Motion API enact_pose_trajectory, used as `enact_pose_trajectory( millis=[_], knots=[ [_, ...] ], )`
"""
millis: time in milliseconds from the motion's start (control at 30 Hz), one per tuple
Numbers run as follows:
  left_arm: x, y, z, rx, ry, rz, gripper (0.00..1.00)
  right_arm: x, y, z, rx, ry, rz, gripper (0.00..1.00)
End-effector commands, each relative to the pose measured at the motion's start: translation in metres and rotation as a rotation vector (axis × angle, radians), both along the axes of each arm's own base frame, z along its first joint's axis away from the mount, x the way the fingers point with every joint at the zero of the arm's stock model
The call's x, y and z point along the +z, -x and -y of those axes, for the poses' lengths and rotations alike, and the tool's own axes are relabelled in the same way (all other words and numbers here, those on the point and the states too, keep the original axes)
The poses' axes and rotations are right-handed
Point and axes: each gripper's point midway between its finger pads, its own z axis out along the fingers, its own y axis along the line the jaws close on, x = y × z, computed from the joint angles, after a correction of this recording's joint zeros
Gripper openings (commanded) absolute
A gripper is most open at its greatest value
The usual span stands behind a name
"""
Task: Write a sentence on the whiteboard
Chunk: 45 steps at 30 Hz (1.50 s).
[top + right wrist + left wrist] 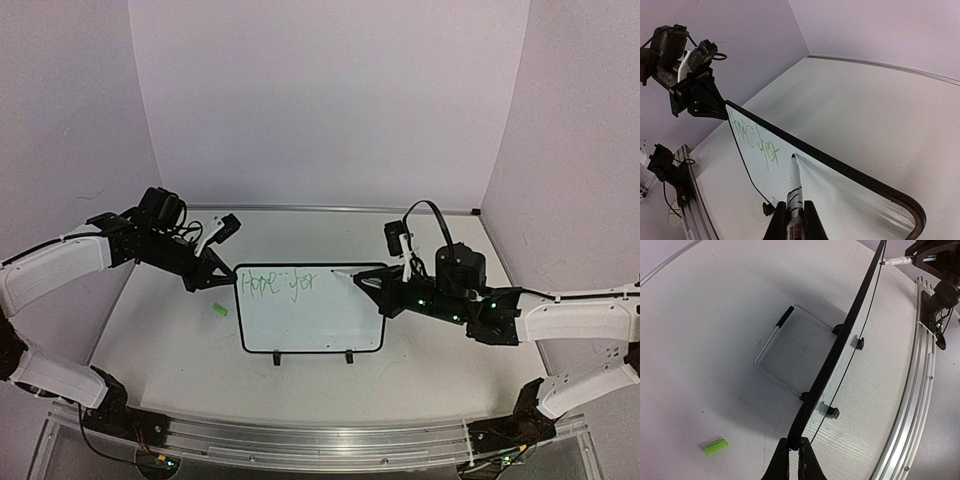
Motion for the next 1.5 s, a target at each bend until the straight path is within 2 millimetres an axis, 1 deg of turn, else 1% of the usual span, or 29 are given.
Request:
enact_pose_trajectory(
  millis=[0, 167, 467, 600, 733, 1000, 1100, 1233, 1467],
  knots=[
    [0.0, -0.003, -0.002, 0.003, -0.036, 0.032, 0.0, 0.021, -0.013, 0.0, -0.053, -0.051, 0.024, 0.0],
    [0.0, -0.003, -0.002, 0.003, -0.036, 0.032, 0.0, 0.006, -0.012, 0.001, -0.052, -0.017, -0.015, 0.0],
    [0.0, -0.003, -0.002, 0.002, -0.036, 0.03, 0.0, -0.037, 0.003, -0.007, 0.025, 0.037, -0.13, 0.0],
    [0.0, -0.003, -0.002, 0.002, -0.038, 0.03, 0.0, -0.045, 0.004, -0.011, 0.04, 0.047, -0.154, 0.0],
    [-0.001, -0.003, -0.002, 0.003, -0.039, 0.03, 0.0, -0.041, 0.002, -0.009, 0.027, 0.042, -0.141, 0.0],
    [0.0, -0.003, -0.002, 0.003, -0.038, 0.03, 0.0, -0.009, -0.003, 0.0, -0.028, -0.045, -0.076, 0.0],
    [0.0, -0.003, -0.002, 0.003, -0.038, 0.032, 0.0, -0.004, -0.004, 0.004, -0.047, -0.067, -0.064, 0.0],
    [0.0, -0.003, -0.002, 0.003, -0.038, 0.032, 0.0, -0.006, -0.006, 0.006, -0.064, -0.066, -0.067, 0.0],
    [0.001, -0.003, -0.002, 0.003, -0.037, 0.033, 0.0, -0.02, -0.005, 0.011, -0.085, -0.033, -0.103, 0.0]
  ],
)
